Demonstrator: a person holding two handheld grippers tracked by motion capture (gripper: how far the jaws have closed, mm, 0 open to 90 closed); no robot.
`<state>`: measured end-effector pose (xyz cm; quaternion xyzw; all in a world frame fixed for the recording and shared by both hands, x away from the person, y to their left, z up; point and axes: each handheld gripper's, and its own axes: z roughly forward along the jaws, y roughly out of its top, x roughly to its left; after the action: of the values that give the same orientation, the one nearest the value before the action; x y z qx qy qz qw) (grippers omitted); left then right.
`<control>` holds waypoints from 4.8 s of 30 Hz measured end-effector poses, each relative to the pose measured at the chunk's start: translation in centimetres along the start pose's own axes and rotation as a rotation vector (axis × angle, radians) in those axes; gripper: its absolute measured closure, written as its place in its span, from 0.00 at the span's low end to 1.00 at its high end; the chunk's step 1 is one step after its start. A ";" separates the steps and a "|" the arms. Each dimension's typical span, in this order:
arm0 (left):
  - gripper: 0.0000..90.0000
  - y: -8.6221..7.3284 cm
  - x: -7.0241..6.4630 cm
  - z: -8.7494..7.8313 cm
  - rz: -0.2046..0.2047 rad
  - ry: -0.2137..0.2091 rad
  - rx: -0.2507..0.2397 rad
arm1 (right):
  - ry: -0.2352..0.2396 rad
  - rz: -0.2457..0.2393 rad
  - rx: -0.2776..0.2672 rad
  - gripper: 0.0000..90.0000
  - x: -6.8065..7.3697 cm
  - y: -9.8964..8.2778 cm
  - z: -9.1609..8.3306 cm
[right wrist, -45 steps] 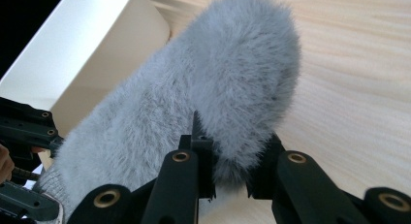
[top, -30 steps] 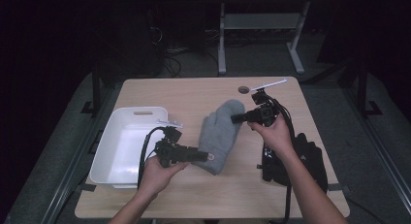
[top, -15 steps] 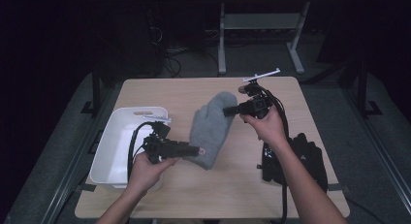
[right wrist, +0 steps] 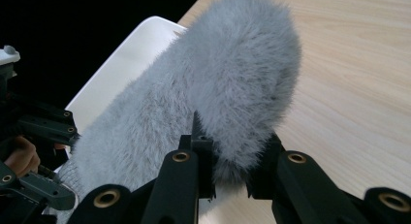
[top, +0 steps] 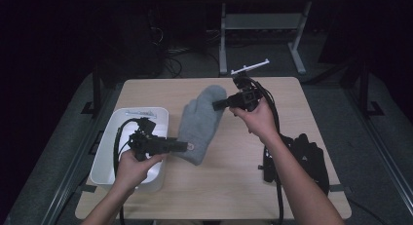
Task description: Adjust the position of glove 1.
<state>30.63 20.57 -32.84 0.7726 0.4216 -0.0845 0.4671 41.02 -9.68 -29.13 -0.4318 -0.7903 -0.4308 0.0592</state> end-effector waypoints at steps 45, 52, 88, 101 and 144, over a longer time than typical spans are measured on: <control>0.58 -2.5 3.5 -7.8 -0.076 0.093 -0.094 | 0.098 -0.078 0.051 0.85 5.4 5.1 7.3; 0.58 -3.2 4.3 -8.7 -0.096 0.103 -0.102 | 0.104 -0.087 0.078 0.85 6.1 5.6 8.7; 0.57 -7.5 8.7 -7.8 -0.211 0.144 -0.062 | 0.104 -0.095 0.204 0.85 6.1 5.1 16.7; 0.56 -8.0 9.3 -7.0 -0.223 0.177 -0.007 | 0.090 -0.090 0.232 0.85 5.8 4.3 18.4; 0.48 -6.6 7.9 -7.1 -0.147 0.253 0.016 | 0.008 -0.183 0.208 0.62 6.9 3.9 17.2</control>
<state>28.90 32.08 -37.42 0.7478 0.5317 -0.0237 0.3968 44.42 8.22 -34.14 -0.3475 -0.8666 -0.3519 0.0672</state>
